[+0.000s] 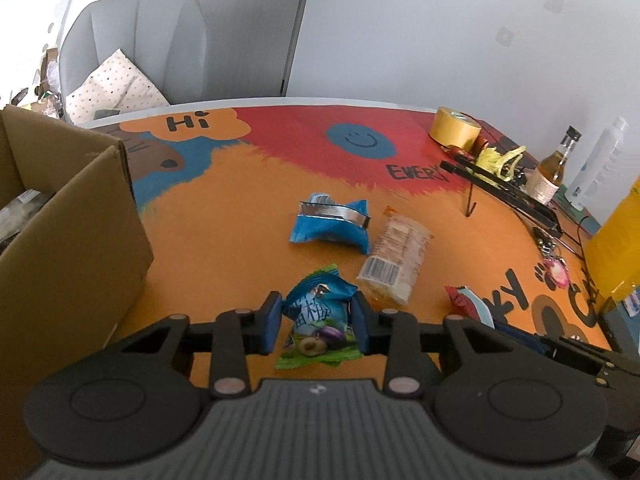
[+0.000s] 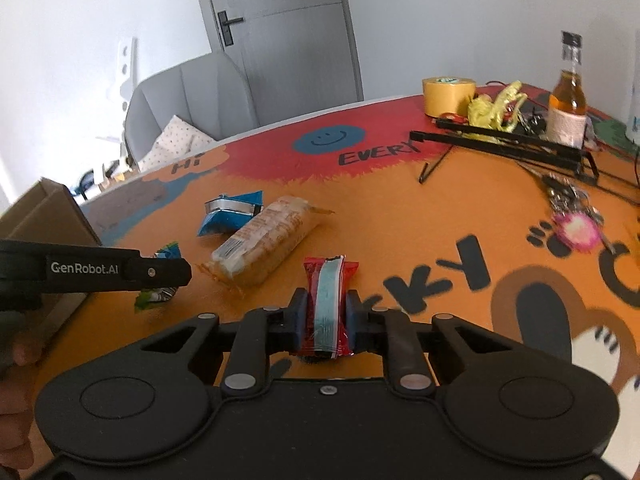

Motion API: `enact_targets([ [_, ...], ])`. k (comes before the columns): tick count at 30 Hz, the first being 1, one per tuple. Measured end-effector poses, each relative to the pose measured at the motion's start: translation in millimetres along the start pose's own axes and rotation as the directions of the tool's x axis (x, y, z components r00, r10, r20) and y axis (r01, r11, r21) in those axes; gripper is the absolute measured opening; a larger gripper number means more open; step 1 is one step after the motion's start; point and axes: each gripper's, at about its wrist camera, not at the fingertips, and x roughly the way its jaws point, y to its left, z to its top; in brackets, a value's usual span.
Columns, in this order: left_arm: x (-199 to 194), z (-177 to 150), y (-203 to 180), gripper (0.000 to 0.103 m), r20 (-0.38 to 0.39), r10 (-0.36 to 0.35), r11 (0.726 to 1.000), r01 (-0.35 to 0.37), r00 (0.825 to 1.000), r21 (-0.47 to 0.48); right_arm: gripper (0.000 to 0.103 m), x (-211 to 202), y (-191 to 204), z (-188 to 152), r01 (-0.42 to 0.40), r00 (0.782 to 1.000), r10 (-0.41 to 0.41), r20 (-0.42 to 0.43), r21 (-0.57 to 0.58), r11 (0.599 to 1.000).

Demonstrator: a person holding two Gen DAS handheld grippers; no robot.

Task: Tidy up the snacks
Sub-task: 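Grasp the blue-green candy bag with the left gripper while the right grasps the red bar, then carry the blue-green candy bag and red bar over the box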

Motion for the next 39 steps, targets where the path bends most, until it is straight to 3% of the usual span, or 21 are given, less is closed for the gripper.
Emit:
enact_targets([
  [18, -71, 15, 14, 0.035, 0.125, -0.037, 0.999, 0.036, 0.991, 0.016, 0.018, -43, 25, 15, -0.114, 0.987, 0.109, 0.122, 0.034, 0.993],
  [39, -142, 27, 94, 0.035, 0.224, 0.071, 0.996, -0.057, 0.972, -0.069, 0.018, -57, 109, 43, -0.238, 0.951, 0.25, 0.183, -0.087, 0.967],
])
